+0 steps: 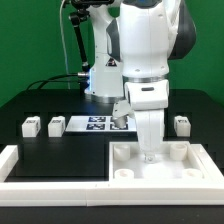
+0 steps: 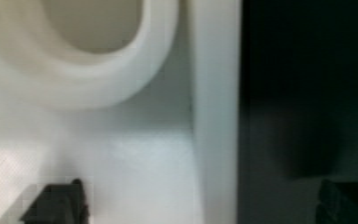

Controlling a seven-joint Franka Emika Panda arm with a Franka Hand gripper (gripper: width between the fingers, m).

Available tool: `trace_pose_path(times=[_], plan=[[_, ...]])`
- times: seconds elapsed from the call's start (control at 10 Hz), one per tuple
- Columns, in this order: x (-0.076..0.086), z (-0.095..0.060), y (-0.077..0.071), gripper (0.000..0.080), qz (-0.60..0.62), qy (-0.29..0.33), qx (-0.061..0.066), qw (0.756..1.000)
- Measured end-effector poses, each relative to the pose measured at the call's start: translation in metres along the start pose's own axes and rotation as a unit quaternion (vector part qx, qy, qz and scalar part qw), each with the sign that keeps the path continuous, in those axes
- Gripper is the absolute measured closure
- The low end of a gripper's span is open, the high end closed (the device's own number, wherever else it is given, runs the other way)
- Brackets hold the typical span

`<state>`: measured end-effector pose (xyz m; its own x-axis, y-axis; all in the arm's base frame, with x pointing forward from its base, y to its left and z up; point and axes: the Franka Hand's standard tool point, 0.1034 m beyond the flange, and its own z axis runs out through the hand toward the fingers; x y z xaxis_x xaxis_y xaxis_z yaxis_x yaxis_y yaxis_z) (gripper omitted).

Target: Assemble square table

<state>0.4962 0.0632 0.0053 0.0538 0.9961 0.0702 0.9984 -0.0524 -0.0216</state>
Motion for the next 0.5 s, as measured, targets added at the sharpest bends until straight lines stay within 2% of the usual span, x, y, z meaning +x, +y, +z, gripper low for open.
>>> trace_pose_path(times=[0.1, 0.3, 0.5], plan=[[0.000, -0.001, 0.000, 0.0150, 0.001, 0.000, 0.000, 1.000], [0.006, -0.019, -0.004, 0.0150, 0.036, -0.005, -0.004, 0.999], [0.022, -0.027, -0.018, 0.0150, 0.073, -0.007, -0.004, 0.997]])
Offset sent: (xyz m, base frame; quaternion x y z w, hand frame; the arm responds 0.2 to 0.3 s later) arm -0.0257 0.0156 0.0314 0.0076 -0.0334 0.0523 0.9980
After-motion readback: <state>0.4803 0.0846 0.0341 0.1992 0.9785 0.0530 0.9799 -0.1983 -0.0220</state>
